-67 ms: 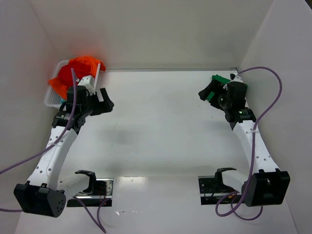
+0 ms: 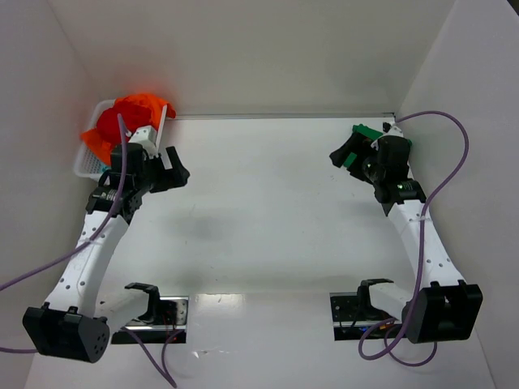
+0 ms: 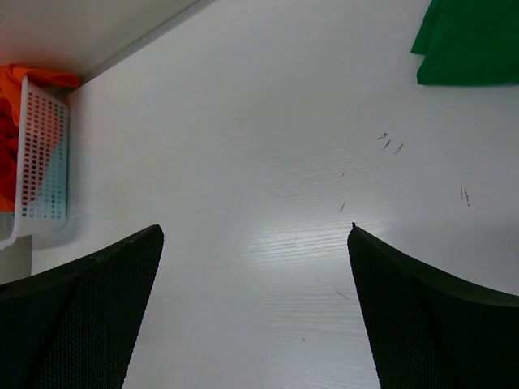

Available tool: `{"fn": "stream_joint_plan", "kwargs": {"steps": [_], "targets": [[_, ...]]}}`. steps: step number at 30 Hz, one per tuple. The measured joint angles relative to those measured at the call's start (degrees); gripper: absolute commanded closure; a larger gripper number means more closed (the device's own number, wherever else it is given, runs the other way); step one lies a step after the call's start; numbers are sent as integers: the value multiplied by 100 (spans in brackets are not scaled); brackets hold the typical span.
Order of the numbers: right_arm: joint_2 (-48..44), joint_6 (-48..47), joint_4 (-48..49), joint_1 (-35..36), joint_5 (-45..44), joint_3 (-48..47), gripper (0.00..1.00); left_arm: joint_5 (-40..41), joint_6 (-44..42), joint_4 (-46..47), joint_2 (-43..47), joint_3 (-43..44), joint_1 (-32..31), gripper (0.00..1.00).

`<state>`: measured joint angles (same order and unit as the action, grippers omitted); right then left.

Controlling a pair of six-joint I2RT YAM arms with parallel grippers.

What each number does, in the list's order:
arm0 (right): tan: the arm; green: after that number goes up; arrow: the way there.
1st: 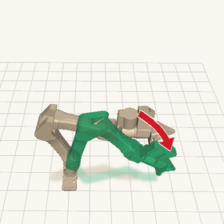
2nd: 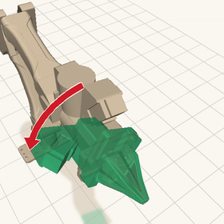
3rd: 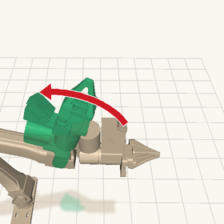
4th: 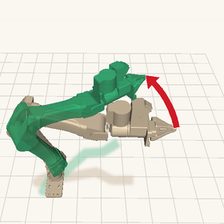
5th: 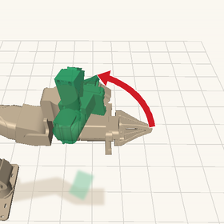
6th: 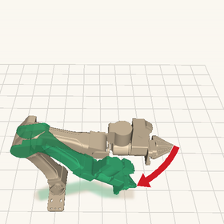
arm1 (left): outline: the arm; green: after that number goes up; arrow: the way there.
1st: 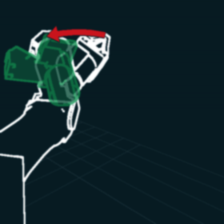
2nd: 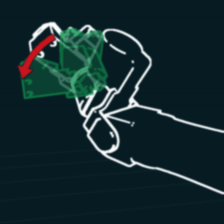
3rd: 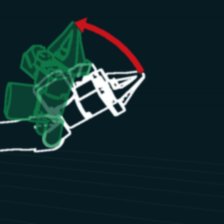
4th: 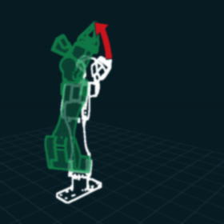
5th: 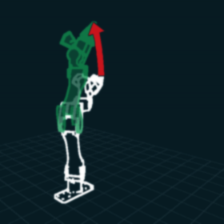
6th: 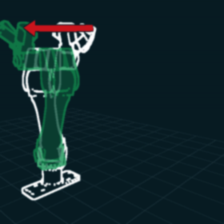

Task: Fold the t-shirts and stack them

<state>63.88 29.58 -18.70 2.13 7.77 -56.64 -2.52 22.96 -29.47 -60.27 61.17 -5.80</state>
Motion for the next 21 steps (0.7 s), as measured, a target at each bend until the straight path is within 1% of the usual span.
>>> {"fn": "stream_joint_plan", "kwargs": {"steps": [3, 7, 10, 13, 15, 17, 19, 21], "targets": [[0, 0, 2, 0, 66, 0, 0, 11, 109, 26, 177, -92, 0, 0], [2, 0, 2, 0, 120, 0, 0, 216, 260, 57, 592, -201, 0, 0], [20, -4, 2, 0, 144, 0, 0, 542, 361, 142, 907, -256, 0, 0], [59, -4, 2, 0, 173, 0, 0, 1003, 450, 192, 861, -262, 0, 0], [87, -4, 4, 0, 210, -2, 0, 1244, 459, 151, 601, -153, 4, 0], [127, -2, 15, 0, 264, -15, 0, 1379, 490, 125, 70, 223, 87, 0], [260, 0, 7, 0, 363, -118, 0, 1335, 590, 271, -688, 748, 299, 0], [487, 0, 48, 0, 457, -350, 0, 1220, 625, 400, -1217, 1032, 518, 0]]}}
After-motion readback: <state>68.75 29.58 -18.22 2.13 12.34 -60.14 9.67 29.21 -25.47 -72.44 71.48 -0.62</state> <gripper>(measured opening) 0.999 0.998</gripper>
